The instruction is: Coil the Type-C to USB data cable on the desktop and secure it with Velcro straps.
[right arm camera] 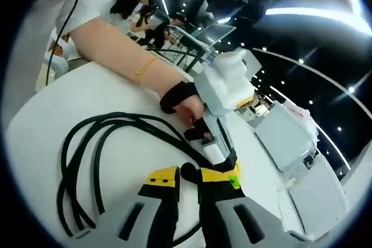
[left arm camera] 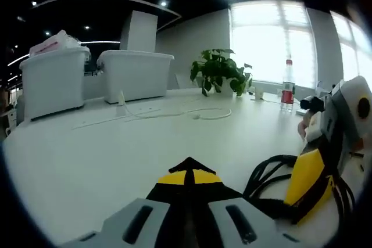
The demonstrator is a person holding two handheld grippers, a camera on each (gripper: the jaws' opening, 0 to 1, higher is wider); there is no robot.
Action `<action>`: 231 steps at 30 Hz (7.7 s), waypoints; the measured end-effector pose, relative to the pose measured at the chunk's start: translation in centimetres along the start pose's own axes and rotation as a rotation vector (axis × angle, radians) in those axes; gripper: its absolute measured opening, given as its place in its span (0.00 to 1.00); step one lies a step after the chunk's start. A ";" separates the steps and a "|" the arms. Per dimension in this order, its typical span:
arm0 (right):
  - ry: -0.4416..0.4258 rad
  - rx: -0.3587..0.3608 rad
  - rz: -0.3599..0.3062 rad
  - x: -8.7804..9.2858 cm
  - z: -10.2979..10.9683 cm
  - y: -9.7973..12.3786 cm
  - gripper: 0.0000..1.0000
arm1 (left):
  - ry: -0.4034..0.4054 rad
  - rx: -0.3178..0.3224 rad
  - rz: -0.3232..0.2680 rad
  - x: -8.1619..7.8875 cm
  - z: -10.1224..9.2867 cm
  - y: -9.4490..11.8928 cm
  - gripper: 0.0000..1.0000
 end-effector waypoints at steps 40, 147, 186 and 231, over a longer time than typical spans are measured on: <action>-0.402 -0.073 -0.061 3.6 -7.2 -0.3 0.02 | 0.058 -0.003 -0.015 -0.6 1.1 0.6 0.03; -0.911 0.789 -0.057 4.3 -4.5 9.6 0.80 | -0.002 -0.386 -0.467 -5.0 -1.2 8.6 0.21; -0.804 1.039 0.192 2.5 1.6 11.4 0.82 | -0.031 -0.465 -0.543 2.2 -8.5 13.0 0.45; -0.798 0.944 0.162 2.0 2.0 10.5 0.81 | -0.094 -0.468 -0.404 3.1 -8.4 12.0 0.49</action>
Point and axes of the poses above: the point that each gripper's makers call its tool centre point, and the gripper's own axes: y roughly backward along the fingers, z roughly to its left, x roughly out of its underside, the point moved 9 cm from there along y, roughly backward along the fingers, and after that the axes turned 12 degrees about y, right-handed, at the moved point
